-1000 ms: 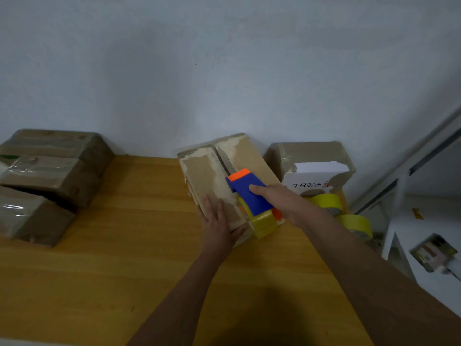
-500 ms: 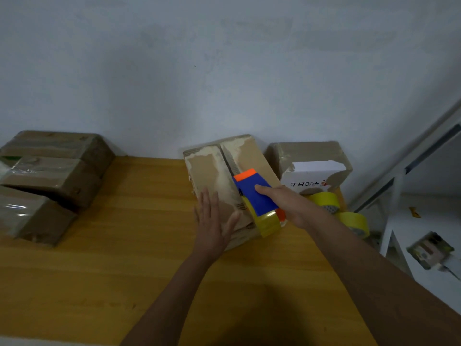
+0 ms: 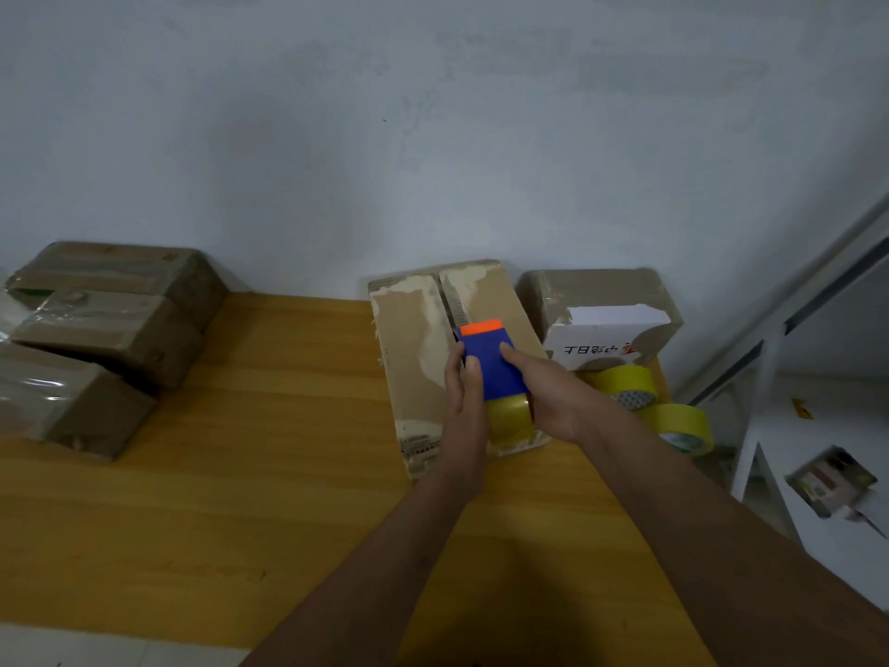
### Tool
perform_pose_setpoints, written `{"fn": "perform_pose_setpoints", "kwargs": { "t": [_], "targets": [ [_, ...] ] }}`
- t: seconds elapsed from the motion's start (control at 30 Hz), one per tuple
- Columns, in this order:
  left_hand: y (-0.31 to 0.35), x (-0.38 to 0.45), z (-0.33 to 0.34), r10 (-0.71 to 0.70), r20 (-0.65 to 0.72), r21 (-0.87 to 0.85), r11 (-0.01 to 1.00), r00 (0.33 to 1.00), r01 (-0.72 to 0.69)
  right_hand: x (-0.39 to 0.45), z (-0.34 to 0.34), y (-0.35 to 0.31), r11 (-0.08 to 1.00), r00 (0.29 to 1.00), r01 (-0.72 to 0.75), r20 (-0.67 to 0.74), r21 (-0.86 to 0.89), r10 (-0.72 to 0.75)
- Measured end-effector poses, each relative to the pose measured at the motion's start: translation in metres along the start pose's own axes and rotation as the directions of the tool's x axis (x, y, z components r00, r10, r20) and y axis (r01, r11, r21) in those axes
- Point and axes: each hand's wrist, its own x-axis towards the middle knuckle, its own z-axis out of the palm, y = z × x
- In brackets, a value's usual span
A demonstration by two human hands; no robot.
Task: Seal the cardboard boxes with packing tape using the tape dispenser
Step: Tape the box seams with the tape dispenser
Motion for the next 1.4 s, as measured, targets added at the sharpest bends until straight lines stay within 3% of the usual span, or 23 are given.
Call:
{"fn": "perform_pose_setpoints", "kwargs": {
  "t": [0.1, 0.17, 0.2, 0.27, 0.3, 0.37, 0.43, 0.53, 0.6, 0.67, 0.73, 0.83, 1.03, 1.4],
  "targets": [
    [0.002, -0.005, -0.026, 0.042, 0.103, 0.228, 0.972, 0.994, -0.064, -0.003, -0.006, 0.002, 0.996, 0.999, -0.038, -0.005, 0.085, 0.039],
    [0.002, -0.003, -0.046, 0.149, 0.082, 0.47, 0.866, 0.985, -0.171, -0.004, -0.007, 0.003, 0.994, 1.0, -0.028, 0.001, 0.108, 0.028],
    [0.0, -0.001, -0.058, 0.195, 0.108, 0.624, 0.75, 0.975, -0.22, -0.003, -0.006, 0.004, 0.994, 1.0, -0.018, -0.013, 0.109, 0.02],
    [-0.009, 0.001, -0.082, 0.182, 0.219, 0.885, 0.376, 0.959, -0.273, 0.0, -0.001, 0.005, 0.998, 0.997, -0.006, -0.076, 0.069, 0.011],
    [-0.014, 0.002, -0.092, 0.14, 0.248, 0.938, 0.212, 0.958, -0.274, 0.002, 0.002, 0.006, 1.0, 0.993, 0.004, -0.12, 0.007, -0.003],
    [-0.029, 0.003, -0.103, 0.071, 0.25, 0.962, 0.092, 0.966, -0.256, 0.005, 0.008, 0.009, 0.973, 0.977, 0.028, -0.199, -0.228, -0.074],
    [-0.042, 0.004, -0.099, 0.08, 0.193, 0.971, 0.129, 0.978, -0.202, 0.006, 0.014, 0.011, 0.911, 0.963, 0.045, -0.224, -0.41, -0.149],
    [-0.047, 0.01, -0.085, 0.165, 0.01, 0.961, 0.272, 0.986, -0.056, 0.01, 0.017, 0.016, 0.845, 0.929, 0.083, -0.266, -0.528, -0.258],
    [-0.048, 0.012, -0.085, 0.191, 0.028, 0.95, 0.3, 0.981, -0.085, 0.012, 0.016, 0.021, 0.84, 0.88, 0.134, -0.327, -0.525, -0.345],
    [-0.047, 0.012, -0.088, 0.139, 0.113, 0.958, 0.248, 0.984, -0.145, 0.013, 0.014, 0.025, 0.844, 0.846, 0.172, -0.363, -0.507, -0.39],
    [-0.046, 0.013, -0.087, 0.114, 0.137, 0.959, 0.232, 0.984, -0.161, 0.013, 0.012, 0.025, 0.831, 0.844, 0.179, -0.351, -0.527, -0.404],
    [-0.046, 0.016, -0.081, 0.137, 0.078, 0.941, 0.317, 0.988, -0.118, 0.013, 0.012, 0.023, 0.802, 0.845, 0.199, -0.316, -0.562, -0.431],
    [-0.048, 0.029, -0.075, 0.138, 0.07, 0.929, 0.351, 0.988, -0.115, 0.018, 0.009, 0.021, 0.768, 0.832, 0.201, -0.309, -0.608, -0.462],
    [-0.05, 0.041, -0.068, 0.142, 0.043, 0.928, 0.36, 0.989, -0.092, 0.016, -0.004, 0.015, 0.792, 0.891, 0.149, -0.267, -0.592, -0.367]
  ]
}}
